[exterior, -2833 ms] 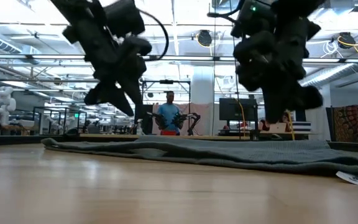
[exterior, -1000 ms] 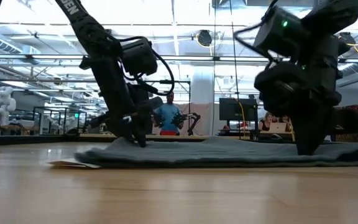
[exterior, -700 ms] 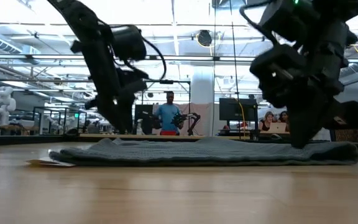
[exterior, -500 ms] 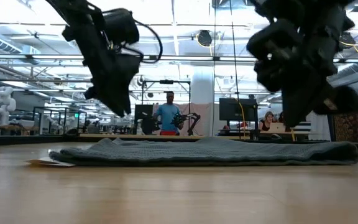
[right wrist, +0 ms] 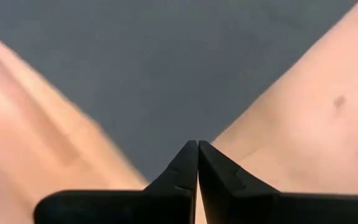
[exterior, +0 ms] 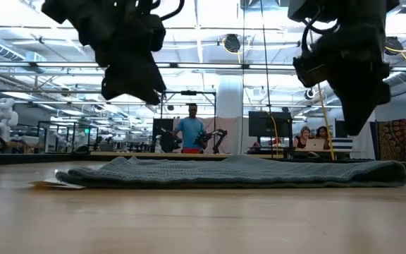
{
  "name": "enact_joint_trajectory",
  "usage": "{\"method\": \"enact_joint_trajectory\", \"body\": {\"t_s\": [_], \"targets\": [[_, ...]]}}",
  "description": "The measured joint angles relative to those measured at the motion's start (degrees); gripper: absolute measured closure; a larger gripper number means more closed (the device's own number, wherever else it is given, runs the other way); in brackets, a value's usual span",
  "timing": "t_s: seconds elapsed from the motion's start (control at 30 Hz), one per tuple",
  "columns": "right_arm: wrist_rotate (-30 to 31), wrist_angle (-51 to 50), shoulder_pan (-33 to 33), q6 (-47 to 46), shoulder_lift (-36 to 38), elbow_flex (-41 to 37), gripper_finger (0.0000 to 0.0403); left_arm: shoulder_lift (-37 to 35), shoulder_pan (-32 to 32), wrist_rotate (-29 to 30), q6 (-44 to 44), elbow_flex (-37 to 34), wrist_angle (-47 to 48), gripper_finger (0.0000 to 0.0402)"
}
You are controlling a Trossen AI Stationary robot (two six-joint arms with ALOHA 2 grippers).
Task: Roll towel
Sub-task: Fold the gray towel on the center of table
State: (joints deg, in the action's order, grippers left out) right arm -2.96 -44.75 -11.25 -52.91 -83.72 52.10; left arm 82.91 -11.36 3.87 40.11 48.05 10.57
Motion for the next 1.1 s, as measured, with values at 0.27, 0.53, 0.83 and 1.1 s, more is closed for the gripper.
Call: {"method": "enact_joint_trajectory", "body": {"t_s": [0.27, 0.53, 0.83, 1.1], "targets": [[4.78, 10.65, 0.29, 8.50, 0.00, -6.53, 0.0399, 9.52, -5.12, 3.42, 11.91, -0.06, -7.40, 0.0254], [4.80, 22.11, 0.29, 7.96, -0.02, -14.52, 0.0399, 16.44, -6.41, 3.20, 19.75, -0.04, -6.28, 0.0254], [4.61, 31.09, -0.73, -1.57, 0.20, -20.20, 0.0399, 16.88, -6.02, 3.37, 22.10, 0.20, 0.20, 0.0254], [0.97, 36.12, -1.14, -9.88, -0.07, -20.47, 0.0399, 16.32, -4.74, 3.70, 22.12, 0.20, 5.29, 0.0254]]}}
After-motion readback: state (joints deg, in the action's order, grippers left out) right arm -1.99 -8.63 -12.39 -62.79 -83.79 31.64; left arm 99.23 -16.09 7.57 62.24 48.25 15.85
